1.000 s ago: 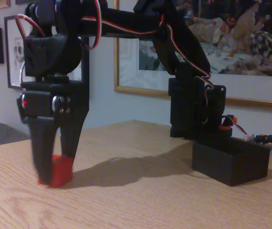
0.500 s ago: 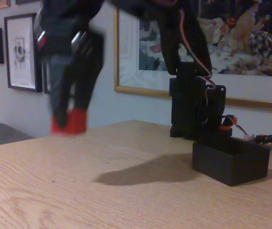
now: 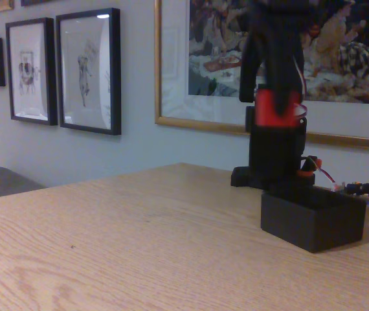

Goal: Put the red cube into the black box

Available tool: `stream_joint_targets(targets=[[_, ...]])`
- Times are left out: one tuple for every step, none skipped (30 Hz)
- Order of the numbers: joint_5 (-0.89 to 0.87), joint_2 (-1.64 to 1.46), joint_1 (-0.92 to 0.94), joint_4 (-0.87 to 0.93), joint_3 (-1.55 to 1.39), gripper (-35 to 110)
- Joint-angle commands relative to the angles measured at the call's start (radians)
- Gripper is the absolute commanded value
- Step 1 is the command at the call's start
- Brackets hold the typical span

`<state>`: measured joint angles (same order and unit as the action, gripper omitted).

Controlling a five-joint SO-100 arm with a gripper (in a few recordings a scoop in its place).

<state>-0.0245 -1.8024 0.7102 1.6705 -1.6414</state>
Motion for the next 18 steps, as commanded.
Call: stream_joint_targets(targets=[[0.072,-0.058,0.104,-0.037,-0.092,2],[0.086,-0.052,0.12,-0.057,-0.118,2],[0.097,-0.044,0.13,-0.072,-0.138,3],[0.103,-0.037,0.135,-0.087,-0.155,3],[0.107,-0.034,0.14,-0.103,-0.176,3],[0.115,-0.035,0.146,-0.12,-0.199,3],[0.123,-0.043,0.152,-0.135,-0.225,3],[0.127,-0.052,0.158,-0.153,-0.252,3],[0.132,-0.055,0.164,-0.167,-0.273,4],[0.135,-0.057,0.17,-0.173,-0.284,4],[0.135,-0.055,0.173,-0.176,-0.29,4],[0.133,-0.048,0.175,-0.178,-0.291,4],[0.13,-0.038,0.176,-0.178,-0.293,4],[0.126,-0.023,0.176,-0.178,-0.293,4],[0.124,-0.008,0.173,-0.176,-0.293,5],[0.123,0.008,0.17,-0.178,-0.291,5],[0.121,0.02,0.167,-0.183,-0.291,5],[0.121,0.029,0.167,-0.187,-0.296,5]])
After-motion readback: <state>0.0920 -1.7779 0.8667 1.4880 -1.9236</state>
